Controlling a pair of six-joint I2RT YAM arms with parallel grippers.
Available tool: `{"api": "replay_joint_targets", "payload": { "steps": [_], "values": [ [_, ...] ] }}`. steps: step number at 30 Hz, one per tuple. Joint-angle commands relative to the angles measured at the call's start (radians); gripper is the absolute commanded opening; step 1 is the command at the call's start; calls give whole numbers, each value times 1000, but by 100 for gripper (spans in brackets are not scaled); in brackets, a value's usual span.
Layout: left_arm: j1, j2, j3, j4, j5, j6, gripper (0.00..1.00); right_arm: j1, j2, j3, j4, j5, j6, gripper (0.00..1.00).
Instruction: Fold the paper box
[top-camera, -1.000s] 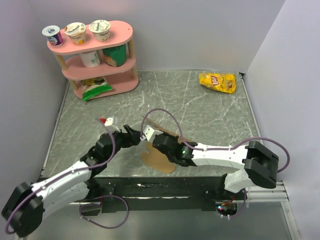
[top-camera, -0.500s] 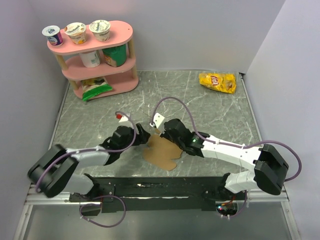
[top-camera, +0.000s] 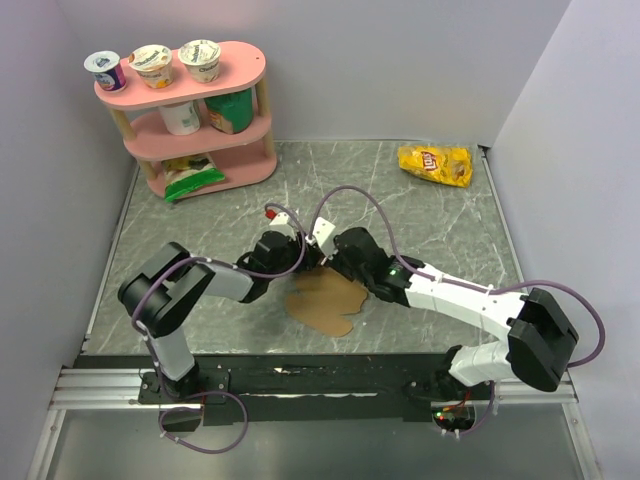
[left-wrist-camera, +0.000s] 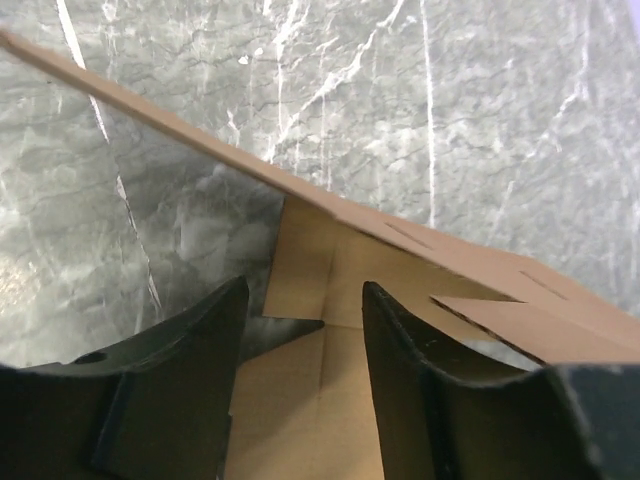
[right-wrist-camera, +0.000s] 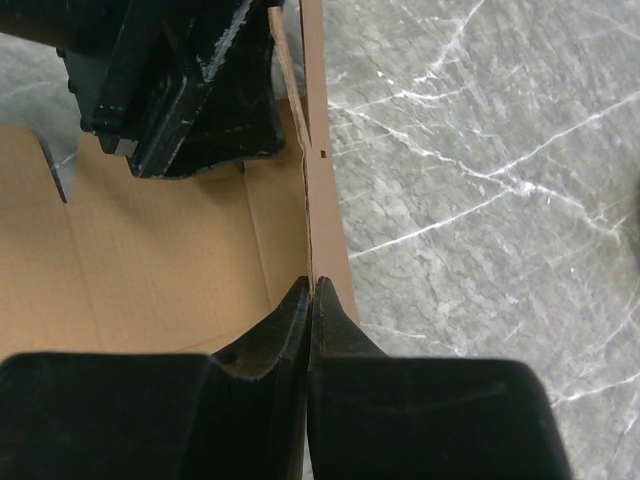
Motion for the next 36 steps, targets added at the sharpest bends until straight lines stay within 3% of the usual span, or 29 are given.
{"api": "replay_joint_targets", "payload": {
  "steps": [1, 4, 12, 17, 19, 24, 31, 36],
  "values": [
    [-5, 37, 54, 13, 19, 17, 54, -36, -10, 53, -13, -74, 23, 0],
    [-30, 60, 86, -12, 19, 33, 52, -51, -2, 58, -14, -93, 26, 0],
    [-94, 142, 186, -106, -139, 75, 48, -86, 13, 64, -3, -149, 38, 0],
    [-96, 151, 188, -89, -140, 77, 25, -100, 32, 86, -14, -139, 28, 0],
    [-99, 145, 168, -83, -135, 83, 22, -100, 36, 93, -17, -107, 12, 0],
    [-102, 74, 47, -31, -100, 119, 7, -126, 56, 122, -13, -103, -37, 0],
    [-105, -148, -131, -22, -32, 185, 6, -212, 104, 216, -138, -295, -31, 0],
    [-133, -240, -100, -152, -52, 270, 6, -218, 136, 259, -171, -357, -8, 0]
  ]
}}
